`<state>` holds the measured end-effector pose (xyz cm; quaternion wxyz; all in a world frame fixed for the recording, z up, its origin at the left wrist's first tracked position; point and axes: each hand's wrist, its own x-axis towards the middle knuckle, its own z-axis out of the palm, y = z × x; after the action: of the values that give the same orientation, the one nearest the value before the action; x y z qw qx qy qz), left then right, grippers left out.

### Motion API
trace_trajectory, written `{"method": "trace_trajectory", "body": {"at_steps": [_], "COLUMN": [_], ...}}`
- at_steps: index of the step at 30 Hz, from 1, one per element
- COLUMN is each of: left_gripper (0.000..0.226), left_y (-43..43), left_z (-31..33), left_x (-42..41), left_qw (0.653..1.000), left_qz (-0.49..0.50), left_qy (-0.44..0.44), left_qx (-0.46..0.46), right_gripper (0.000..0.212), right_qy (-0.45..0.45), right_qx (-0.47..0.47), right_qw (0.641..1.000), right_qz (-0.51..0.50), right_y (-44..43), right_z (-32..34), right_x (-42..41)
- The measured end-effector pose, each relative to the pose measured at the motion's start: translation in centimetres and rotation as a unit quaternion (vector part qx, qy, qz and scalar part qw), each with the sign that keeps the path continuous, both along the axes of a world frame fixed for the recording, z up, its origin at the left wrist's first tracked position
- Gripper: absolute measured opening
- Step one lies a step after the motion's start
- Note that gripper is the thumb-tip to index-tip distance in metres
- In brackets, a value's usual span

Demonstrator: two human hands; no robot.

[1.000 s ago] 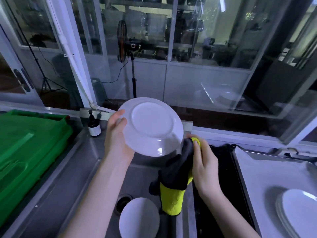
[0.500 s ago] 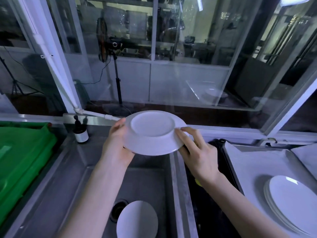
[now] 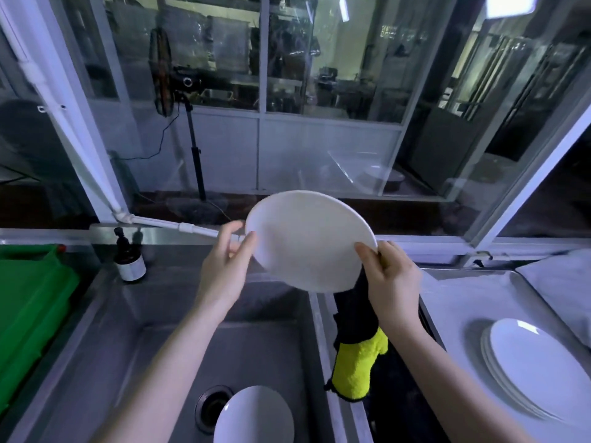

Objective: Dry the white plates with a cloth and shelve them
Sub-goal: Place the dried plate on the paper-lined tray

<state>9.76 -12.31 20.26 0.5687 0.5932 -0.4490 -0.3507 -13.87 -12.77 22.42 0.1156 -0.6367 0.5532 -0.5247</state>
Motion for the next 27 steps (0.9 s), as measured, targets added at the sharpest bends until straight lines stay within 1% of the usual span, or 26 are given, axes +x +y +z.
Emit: {"method": "trace_trajectory", "body": {"at_steps": [1,2,3,5,7,8,9,11,12,13,15,18,22,27], "left_gripper": [0.012,0.007,0.009,0.020,0.025,0.026,0.026,0.027,0.028,0.028,0.032,0.032,0.031,0.033], "left_y": [-0.2,-0.4,-0.5,-0.6,-0.8,-0.9,-1.0,-1.3,-1.4,-1.4,-1.4,-1.6,-1.9,-2.1], "left_z": [-0.8,-1.6,-2.2,-2.6,-2.6,-2.6,-2.5,-2.4,-2.5,-2.6,-2.4,-2.1,-2.2,-3.4], "left_x": [0.0,-0.2,-0.6,-2.0,-3.9,-4.9,-5.9,-8.1,-9.4,-10.7,-13.8,-19.0,-26.7,-36.0], "left_qw": [0.998,0.995,0.996,0.999,0.999,0.998,0.998,0.997,0.996,0.994,0.992,0.988,0.981,0.965], "left_qz": [0.017,0.016,0.002,-0.029,-0.037,-0.039,-0.043,-0.051,-0.058,-0.065,-0.088,-0.120,-0.153,-0.215], "left_qy": [-0.066,-0.093,-0.083,-0.011,0.031,0.040,0.049,0.065,0.074,0.082,0.092,0.089,0.110,0.132], "left_qx": [-0.009,-0.018,-0.025,-0.014,-0.007,-0.006,-0.002,0.007,0.011,0.014,0.023,0.040,0.054,0.076], "right_gripper": [0.044,0.045,0.048,0.052,0.054,0.053,0.047,0.015,0.014,0.023,0.034,0.041,0.051,0.064], "right_qy": [-0.031,-0.069,-0.104,-0.162,-0.207,-0.226,-0.238,-0.230,-0.216,-0.197,-0.176,-0.171,-0.143,-0.141], "right_qx": [0.037,0.073,0.102,0.143,0.170,0.179,0.183,0.172,0.165,0.161,0.156,0.160,0.159,0.177], "right_qw": [0.999,0.995,0.989,0.976,0.963,0.957,0.953,0.958,0.962,0.967,0.972,0.972,0.975,0.968], "right_qz": [-0.003,-0.002,0.002,0.009,0.021,0.028,0.033,0.023,0.014,0.007,0.007,-0.007,-0.052,-0.105], "right_y": [0.0,0.0,0.1,0.3,0.7,1.1,1.5,2.5,3.1,3.8,4.9,6.6,8.4,10.2], "right_z": [-0.2,-0.3,-0.4,-0.2,-0.1,0.0,0.0,0.1,0.1,0.2,0.2,0.1,-0.5,-2.2], "right_x": [-0.6,-1.2,-1.9,-3.2,-4.8,-5.7,-6.7,-9.1,-10.4,-11.8,-15.0,-20.3,-27.6,-36.1]}}
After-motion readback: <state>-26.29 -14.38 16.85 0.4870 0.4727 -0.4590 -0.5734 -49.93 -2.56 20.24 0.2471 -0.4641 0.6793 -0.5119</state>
